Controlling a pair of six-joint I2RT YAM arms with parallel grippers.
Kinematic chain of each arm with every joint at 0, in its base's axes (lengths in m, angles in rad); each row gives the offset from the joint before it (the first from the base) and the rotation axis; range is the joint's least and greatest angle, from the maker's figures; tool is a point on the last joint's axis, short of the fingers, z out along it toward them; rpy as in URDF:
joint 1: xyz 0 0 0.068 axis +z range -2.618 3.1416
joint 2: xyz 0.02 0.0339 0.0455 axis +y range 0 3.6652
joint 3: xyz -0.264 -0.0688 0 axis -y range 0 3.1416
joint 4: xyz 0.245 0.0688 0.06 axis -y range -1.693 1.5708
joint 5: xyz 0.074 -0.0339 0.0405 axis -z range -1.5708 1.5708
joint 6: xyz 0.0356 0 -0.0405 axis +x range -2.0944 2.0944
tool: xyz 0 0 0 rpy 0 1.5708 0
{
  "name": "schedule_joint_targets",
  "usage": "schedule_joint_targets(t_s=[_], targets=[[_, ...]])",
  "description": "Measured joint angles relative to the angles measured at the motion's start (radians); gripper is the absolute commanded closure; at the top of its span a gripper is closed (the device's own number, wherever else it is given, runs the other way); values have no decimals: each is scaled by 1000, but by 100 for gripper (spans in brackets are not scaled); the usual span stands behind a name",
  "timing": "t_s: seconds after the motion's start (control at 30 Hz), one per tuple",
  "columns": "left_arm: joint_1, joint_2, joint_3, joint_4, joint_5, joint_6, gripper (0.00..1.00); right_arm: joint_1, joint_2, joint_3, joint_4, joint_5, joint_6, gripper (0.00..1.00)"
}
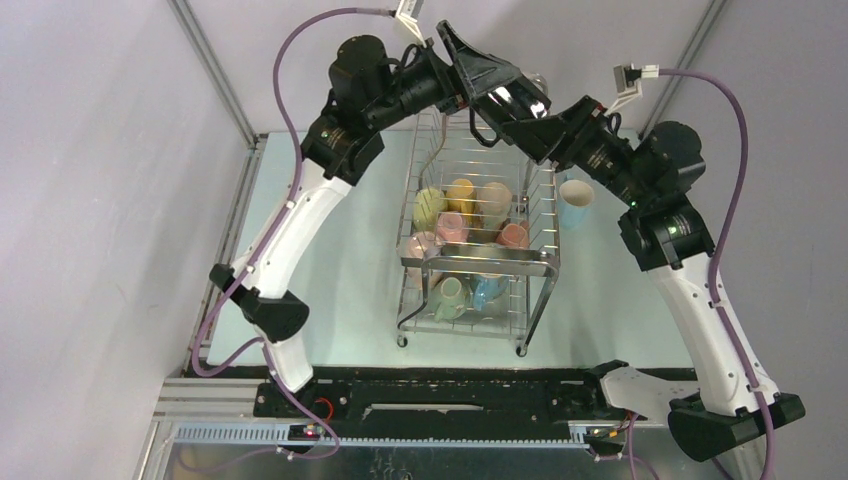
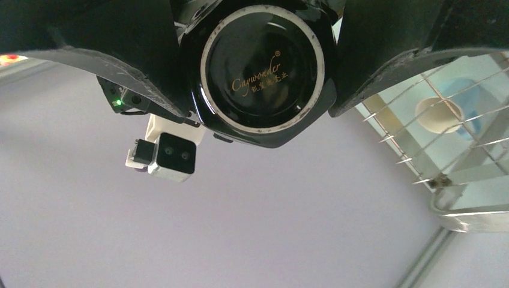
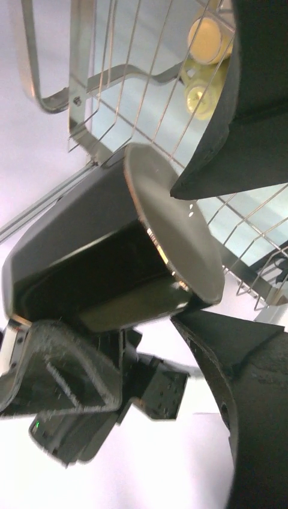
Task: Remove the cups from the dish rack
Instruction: Unload the cup from the dish rack.
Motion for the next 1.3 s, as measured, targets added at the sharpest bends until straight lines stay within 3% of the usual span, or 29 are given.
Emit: schedule_joint_targets(t_s=[0.37,0.53,0.63,0.67,0.93,1.1,1.13,1.3], targets=[[5,-25,-192,208,44,-194,100,0,-3,-18,165,19,79,52],[7,-50,-241,272,43,-240,100,0,14,-20,205,18,113,78],[9,-66,-269,305,43,-259,100,7,19,-20,238,9,146,100],[9,-71,-276,313,43,-274,98,11,19,-20,251,10,149,100],[11,-78,-281,325,40,-273,32,13,27,-20,281,10,146,100],[13,-85,-281,321,40,-263,6,22,28,-17,285,13,143,100],[16,-89,-281,317,42,-254,1,26,31,-9,278,17,142,100],[28,-108,-281,301,45,-218,0,37,42,23,239,28,130,100]])
